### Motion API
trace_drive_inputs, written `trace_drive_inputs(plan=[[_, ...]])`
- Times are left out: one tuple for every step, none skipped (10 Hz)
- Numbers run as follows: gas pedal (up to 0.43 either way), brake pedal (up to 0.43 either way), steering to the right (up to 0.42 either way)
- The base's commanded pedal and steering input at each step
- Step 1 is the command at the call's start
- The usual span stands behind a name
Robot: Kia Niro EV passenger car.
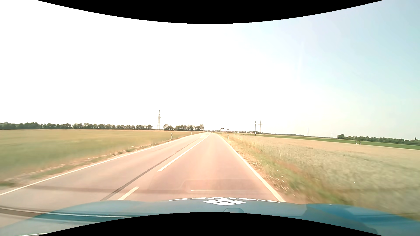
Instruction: Follow the waypoints while adhering to traffic rules and regulations
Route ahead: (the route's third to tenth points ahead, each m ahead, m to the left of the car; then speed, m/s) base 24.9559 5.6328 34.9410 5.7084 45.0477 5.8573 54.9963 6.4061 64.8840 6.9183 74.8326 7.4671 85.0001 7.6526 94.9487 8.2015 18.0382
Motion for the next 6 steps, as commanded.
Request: trace_drive_inputs(plan=[[0.169, 0.000, -0.001], [0.169, 0.000, -0.001], [0.169, 0.000, -0.001], [0.169, 0.000, -0.001], [0.169, 0.000, -0.001], [0.169, 0.000, -0.001]])
